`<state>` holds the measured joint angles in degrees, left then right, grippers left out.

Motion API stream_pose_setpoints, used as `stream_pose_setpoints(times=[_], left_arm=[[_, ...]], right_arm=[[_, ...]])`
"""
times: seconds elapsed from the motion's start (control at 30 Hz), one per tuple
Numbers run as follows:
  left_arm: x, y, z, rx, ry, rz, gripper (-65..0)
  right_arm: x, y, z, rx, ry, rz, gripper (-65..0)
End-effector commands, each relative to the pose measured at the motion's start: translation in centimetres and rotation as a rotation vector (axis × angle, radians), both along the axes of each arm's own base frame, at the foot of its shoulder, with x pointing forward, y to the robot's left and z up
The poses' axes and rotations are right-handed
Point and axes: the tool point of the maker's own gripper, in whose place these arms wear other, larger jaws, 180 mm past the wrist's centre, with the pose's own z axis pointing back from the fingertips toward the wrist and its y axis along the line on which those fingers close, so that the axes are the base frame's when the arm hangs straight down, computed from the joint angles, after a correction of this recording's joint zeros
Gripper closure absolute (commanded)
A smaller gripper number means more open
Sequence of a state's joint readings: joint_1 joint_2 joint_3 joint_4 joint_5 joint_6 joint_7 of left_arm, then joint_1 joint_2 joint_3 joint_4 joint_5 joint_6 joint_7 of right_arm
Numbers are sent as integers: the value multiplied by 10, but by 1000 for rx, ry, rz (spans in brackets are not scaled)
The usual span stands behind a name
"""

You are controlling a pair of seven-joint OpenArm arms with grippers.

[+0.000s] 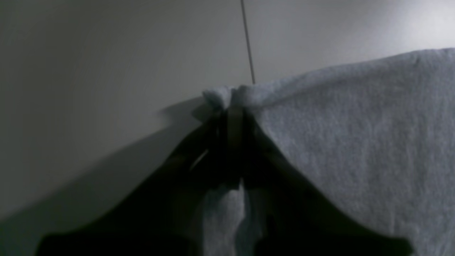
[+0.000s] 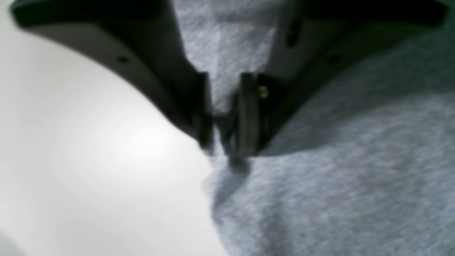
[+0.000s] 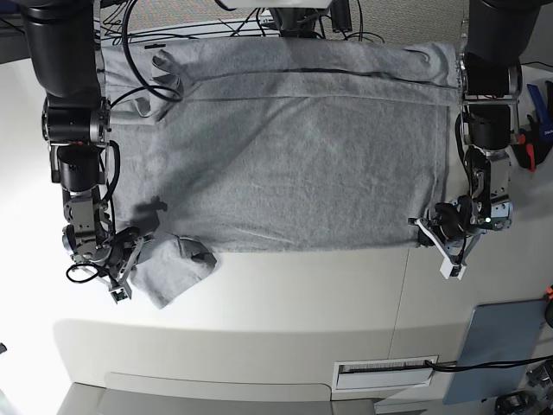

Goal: Fold the T-shirt properly
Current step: 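Grasp the opposite shirt edge corners with both grippers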

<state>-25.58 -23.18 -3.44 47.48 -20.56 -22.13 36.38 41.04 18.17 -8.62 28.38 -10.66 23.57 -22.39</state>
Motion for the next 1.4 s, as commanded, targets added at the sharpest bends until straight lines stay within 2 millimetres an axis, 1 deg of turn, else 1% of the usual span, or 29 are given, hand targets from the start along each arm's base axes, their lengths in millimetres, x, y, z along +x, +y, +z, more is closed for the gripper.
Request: stream_pose_setpoints(times=[0.0,0.07,0.13,0.2,0.3,0.4,0.53,0.67,0.83,0.97,1.07,1.1,1.17,1.23,1.37], left_arm=[[-2,10,0,39,31,0,0],[-2,10,0,39,31,0,0],[-2,10,0,40,32,0,0],[-2,10,0,40,33,0,0],[-2,10,0,39,32,0,0],[-2,10,0,39,32,0,0],[-2,10,0,39,31,0,0],[-2,10,0,39,31,0,0],[-2,8,1,35,30,-15,0],[-2,8,1,36,30,-14,0],[-2,8,1,36,30,-14,0],[-2,8,1,35,30,-14,0],[-2,8,1,35,29,-14,0],[0,7,2,33,15,-13,0],[6,7,8,27,-28,-7,0]], right_arm=[[21,-7,32,-15,-84,0,-224],[27,-10,45,-24,-118,5,-308],[28,-14,50,-33,-130,3,-345],[24,-19,45,-37,-113,-5,-350],[12,-23,27,-22,-66,-19,-350],[5,-22,12,8,-52,-17,-350],[0,-12,5,46,-20,19,-350],[-7,-11,-1,88,29,-28,-341],[-18,-14,-10,102,105,-73,-257],[-24,-18,-13,96,143,-102,-153],[-25,-19,-14,91,146,-110,-68],[-24,-19,-13,91,142,-111,-49],[-19,-23,-9,87,101,-130,-19],[-10,-27,-3,79,41,-155,-4],[2,-33,14,40,-31,-172,-3]])
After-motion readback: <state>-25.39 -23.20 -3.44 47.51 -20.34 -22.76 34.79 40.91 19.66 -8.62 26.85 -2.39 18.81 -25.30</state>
